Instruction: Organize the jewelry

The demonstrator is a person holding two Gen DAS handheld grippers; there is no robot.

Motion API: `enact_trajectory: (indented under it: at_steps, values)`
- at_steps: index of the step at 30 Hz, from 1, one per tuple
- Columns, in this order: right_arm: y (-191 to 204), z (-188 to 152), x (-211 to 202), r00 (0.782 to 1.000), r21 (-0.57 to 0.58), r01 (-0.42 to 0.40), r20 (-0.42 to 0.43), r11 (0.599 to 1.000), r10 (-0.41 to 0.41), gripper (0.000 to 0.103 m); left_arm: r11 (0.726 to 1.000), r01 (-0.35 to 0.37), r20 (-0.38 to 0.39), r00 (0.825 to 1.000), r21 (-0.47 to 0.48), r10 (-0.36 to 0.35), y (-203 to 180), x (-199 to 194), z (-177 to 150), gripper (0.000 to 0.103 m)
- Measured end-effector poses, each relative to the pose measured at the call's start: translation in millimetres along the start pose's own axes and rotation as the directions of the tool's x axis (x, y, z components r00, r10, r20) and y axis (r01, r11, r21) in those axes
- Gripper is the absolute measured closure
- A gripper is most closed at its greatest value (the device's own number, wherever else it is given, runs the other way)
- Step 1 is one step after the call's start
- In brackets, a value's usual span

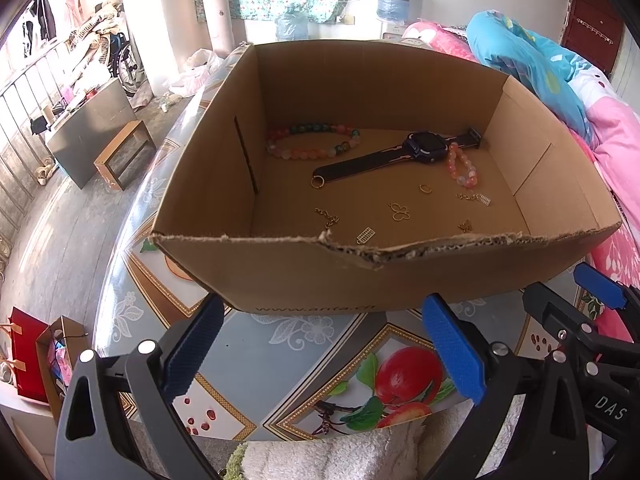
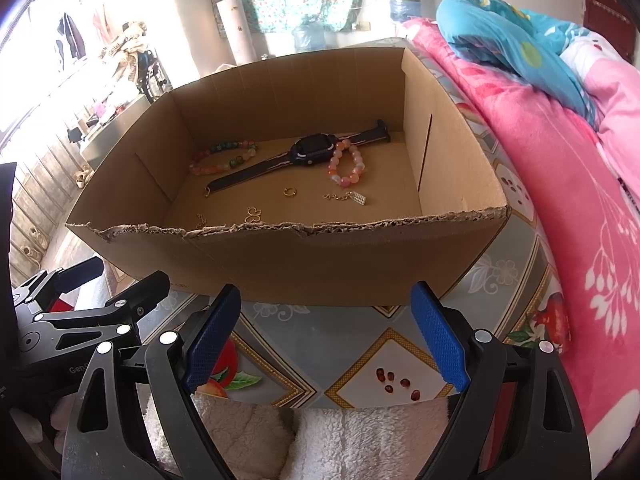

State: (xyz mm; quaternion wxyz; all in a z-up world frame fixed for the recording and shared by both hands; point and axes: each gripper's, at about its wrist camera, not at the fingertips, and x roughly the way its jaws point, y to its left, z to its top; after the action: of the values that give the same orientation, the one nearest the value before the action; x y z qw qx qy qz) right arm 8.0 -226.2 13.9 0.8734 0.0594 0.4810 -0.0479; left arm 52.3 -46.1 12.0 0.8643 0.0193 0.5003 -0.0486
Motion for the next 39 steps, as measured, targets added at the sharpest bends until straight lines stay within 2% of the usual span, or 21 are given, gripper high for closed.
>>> enact_trajectory:
  at_steps: [39]
  values:
    - [0.8,-1.2,-0.1,1.000,0.006,0.003,0.001,1.000,-0.003,0.020,1.000,0.004,-0.005,1.000,-0.008,-0.004,0.5,2.0,0.9,0.006]
